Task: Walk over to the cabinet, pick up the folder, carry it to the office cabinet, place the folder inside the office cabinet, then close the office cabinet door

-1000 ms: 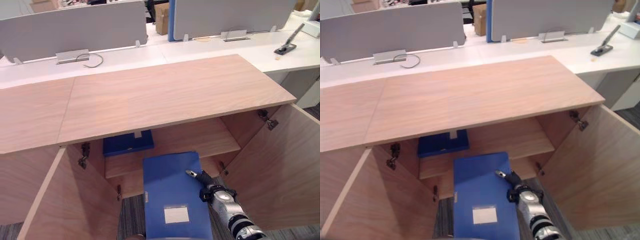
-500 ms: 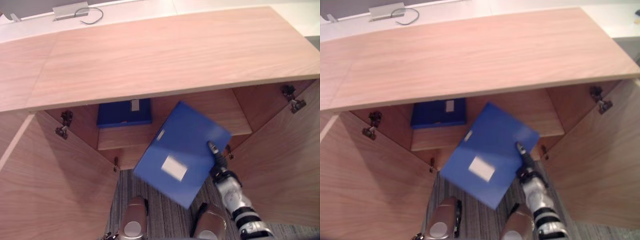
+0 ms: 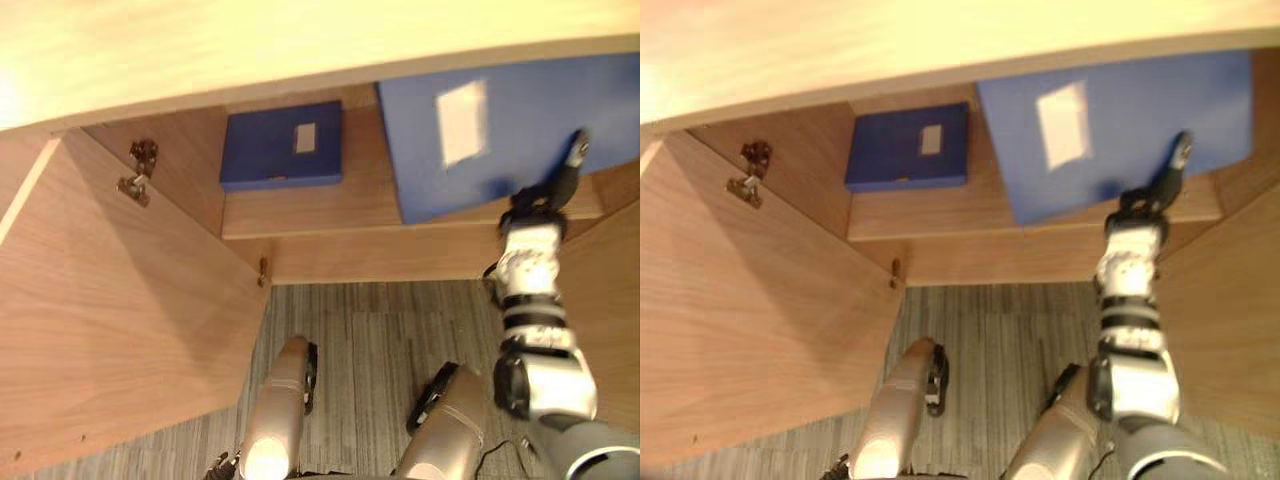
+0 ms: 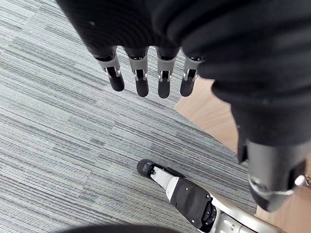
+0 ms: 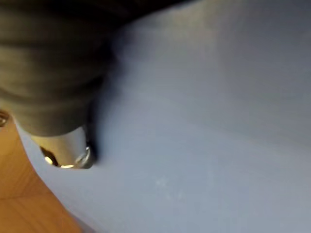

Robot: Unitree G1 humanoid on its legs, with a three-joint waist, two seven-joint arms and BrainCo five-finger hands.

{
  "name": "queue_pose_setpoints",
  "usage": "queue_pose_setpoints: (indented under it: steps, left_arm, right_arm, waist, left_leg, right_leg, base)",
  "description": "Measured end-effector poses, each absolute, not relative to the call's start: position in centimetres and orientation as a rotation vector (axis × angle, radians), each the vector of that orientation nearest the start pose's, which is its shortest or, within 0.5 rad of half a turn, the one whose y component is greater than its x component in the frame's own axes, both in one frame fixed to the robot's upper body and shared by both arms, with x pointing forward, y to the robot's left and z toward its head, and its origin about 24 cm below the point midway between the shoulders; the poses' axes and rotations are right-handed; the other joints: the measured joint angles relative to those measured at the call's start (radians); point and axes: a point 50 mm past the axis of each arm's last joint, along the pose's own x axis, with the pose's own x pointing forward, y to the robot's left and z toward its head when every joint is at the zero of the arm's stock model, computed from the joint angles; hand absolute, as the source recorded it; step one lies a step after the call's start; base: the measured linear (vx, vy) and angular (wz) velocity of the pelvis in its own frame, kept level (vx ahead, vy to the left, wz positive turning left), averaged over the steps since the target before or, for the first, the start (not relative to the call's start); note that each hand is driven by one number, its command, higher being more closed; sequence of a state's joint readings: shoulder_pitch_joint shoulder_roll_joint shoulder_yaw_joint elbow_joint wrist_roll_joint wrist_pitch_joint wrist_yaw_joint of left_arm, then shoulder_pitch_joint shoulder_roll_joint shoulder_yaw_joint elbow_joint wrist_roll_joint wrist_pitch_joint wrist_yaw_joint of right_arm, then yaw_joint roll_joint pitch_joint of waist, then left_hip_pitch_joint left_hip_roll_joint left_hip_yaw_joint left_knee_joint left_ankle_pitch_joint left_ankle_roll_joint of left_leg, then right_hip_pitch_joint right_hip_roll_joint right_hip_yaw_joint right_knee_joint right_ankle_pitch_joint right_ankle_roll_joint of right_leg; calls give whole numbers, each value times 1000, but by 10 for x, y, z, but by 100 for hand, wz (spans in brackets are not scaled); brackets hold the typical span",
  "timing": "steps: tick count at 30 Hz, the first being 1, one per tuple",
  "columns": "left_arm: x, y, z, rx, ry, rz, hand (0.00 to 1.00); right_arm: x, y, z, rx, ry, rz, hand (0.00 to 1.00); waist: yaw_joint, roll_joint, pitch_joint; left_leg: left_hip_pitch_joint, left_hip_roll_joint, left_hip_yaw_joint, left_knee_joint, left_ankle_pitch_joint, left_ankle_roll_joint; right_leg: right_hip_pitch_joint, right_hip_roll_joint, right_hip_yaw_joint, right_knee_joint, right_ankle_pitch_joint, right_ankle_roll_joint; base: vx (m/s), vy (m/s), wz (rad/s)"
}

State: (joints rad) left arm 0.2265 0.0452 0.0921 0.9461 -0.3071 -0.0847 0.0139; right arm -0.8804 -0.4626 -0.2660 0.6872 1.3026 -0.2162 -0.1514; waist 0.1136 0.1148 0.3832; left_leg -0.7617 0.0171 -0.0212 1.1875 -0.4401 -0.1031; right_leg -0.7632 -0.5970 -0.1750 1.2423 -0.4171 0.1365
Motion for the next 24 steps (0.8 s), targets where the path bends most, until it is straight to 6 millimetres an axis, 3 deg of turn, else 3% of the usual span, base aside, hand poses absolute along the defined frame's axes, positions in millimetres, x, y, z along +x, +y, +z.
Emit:
queue_pose_setpoints:
  steps: [2, 4, 6, 10, 13, 20, 24]
  left_arm:
    - [69, 186, -160, -256, 1037, 337, 0]
    - [73, 184, -159, -246, 1028, 323, 0]
    - [76, 184, -159, -229, 1022, 311, 0]
    - [84, 181, -156, -188, 1003, 278, 0]
    - [84, 180, -156, -181, 1004, 282, 0]
    - [75, 173, -161, -182, 1052, 321, 0]
    - [70, 170, -163, -197, 1073, 337, 0]
  right_arm:
    - [374, -309, 240, 1127, -554, -351, 100]
    - [376, -316, 252, 1150, -548, -386, 100]
    - [380, -319, 254, 1177, -505, -435, 100]
    - [380, -330, 237, 1161, -381, -602, 100]
    - [375, -339, 270, 1096, -432, -620, 100]
    - [355, -360, 312, 994, -576, -679, 100]
    - [343, -372, 325, 951, -636, -715, 100]
  waist:
    - [9, 17, 14]
    - [16, 29, 26]
    - [21, 37, 36]
    - [30, 61, 70]
    - [31, 67, 80]
    - [36, 76, 94]
    - [35, 78, 99]
  left_leg:
    - [-45, -32, -15, 7, 15, -2]
    - [-79, -47, -24, 16, 23, -5]
    - [-114, -64, -30, 31, 27, -12]
    - [-192, -110, -51, 71, 38, -31]
    - [-227, -146, -56, 81, 48, -44]
    - [-288, -151, -42, 73, 90, -60]
    - [-302, -153, -42, 57, 112, -73]
  right_leg:
    - [-38, -30, 3, 30, -12, 4]
    - [-71, -45, 6, 59, -24, 2]
    - [-109, -64, 14, 95, -42, 0]
    - [-189, -117, 37, 192, -90, -7]
    - [-235, -158, 65, 247, -124, -9]
    - [-320, -198, 99, 325, -172, -20]
    - [-339, -208, 100, 340, -185, -26]
  base:
    - [6, -49, 43]
    - [-4, -84, 36]
    - [-6, -96, 33]
    - [-3, -110, 39]
    - [-15, -146, 46]
    - [-14, -171, 25]
    - [8, -134, 16]
